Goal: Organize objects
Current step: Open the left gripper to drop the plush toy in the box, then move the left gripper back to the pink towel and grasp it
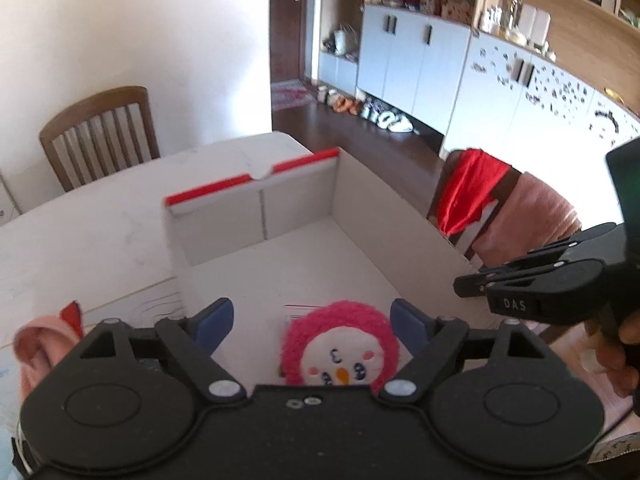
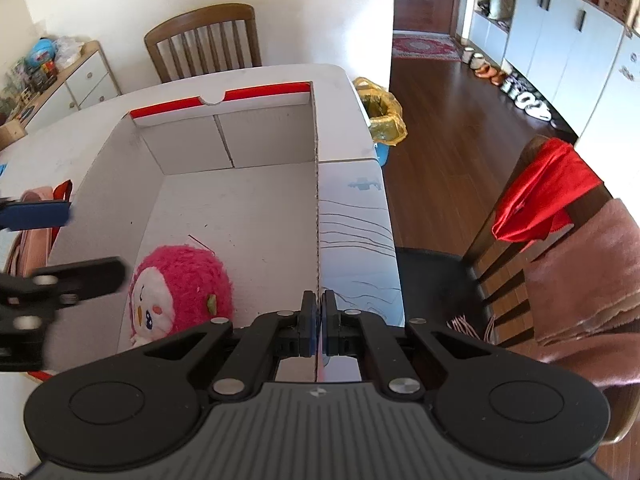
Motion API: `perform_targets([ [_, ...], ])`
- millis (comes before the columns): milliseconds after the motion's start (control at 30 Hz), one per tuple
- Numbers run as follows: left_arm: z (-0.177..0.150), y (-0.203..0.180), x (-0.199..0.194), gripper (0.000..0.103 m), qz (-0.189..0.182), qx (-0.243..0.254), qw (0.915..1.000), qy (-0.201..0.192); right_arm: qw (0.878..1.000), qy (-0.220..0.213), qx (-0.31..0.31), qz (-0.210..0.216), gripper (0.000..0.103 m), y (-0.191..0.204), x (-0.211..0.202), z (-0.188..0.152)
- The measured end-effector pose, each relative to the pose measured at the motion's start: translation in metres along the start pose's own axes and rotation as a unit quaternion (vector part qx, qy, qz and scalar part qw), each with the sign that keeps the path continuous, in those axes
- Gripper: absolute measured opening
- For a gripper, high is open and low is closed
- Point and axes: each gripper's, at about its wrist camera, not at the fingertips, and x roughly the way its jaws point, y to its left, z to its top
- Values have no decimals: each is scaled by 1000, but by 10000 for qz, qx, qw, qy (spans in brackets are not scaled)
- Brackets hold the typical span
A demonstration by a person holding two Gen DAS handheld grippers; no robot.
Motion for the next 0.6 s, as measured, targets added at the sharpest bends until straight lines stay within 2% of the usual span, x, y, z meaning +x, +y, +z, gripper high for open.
perform_targets([
  [300, -20, 46, -28, 98, 459, -319, 9983, -143, 9999, 45, 85, -99, 2, 2, 0, 3],
  [600, -44, 97, -41, 100, 1024, -886, 9908, -64, 9998, 66, 104, -163, 2, 4, 1, 4],
])
